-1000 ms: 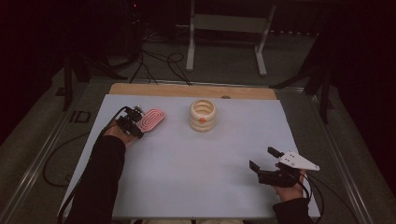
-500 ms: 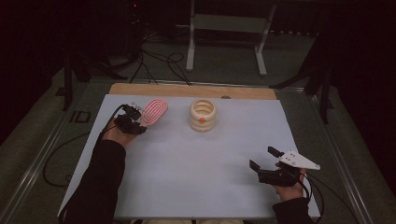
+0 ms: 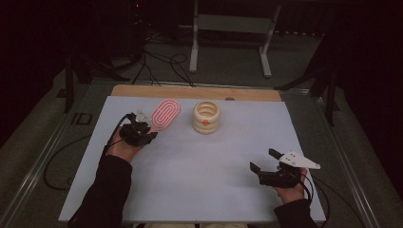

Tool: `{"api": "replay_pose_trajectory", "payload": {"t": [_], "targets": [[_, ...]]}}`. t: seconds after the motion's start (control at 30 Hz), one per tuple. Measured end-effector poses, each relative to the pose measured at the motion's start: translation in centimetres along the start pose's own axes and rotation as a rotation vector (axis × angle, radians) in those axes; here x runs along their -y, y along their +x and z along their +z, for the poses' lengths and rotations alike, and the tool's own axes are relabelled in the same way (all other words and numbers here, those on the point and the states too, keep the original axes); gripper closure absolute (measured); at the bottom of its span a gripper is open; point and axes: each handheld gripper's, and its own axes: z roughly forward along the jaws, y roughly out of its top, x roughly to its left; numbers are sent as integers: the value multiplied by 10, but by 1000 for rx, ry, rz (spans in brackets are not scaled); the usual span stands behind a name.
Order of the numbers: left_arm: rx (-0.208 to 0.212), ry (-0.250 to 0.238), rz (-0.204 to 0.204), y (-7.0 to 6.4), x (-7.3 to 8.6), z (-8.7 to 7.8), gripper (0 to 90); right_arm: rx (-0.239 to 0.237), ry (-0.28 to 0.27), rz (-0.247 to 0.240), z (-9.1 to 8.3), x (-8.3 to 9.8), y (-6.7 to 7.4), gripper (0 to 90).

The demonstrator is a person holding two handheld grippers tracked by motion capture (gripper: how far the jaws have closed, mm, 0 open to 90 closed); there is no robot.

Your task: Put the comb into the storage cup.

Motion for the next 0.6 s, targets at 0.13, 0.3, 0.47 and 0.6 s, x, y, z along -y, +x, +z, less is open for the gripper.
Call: {"api": "replay_pose_trajectory", "payload": {"t": [0.13, 0.3, 0.47, 0.6], "targets": [[-1, -19, 13, -6, 0, -3, 705, -2, 4, -5, 2, -3, 1, 75], [9, -70, 40, -23, -1, -8, 704, -21, 27, -15, 10, -11, 6, 75], [20, -103, 45, -32, -3, -7, 704, -33, 22, -19, 13, -22, 9, 75], [29, -125, 60, -43, -7, -5, 704, -47, 11, -24, 16, -38, 12, 75]]}}
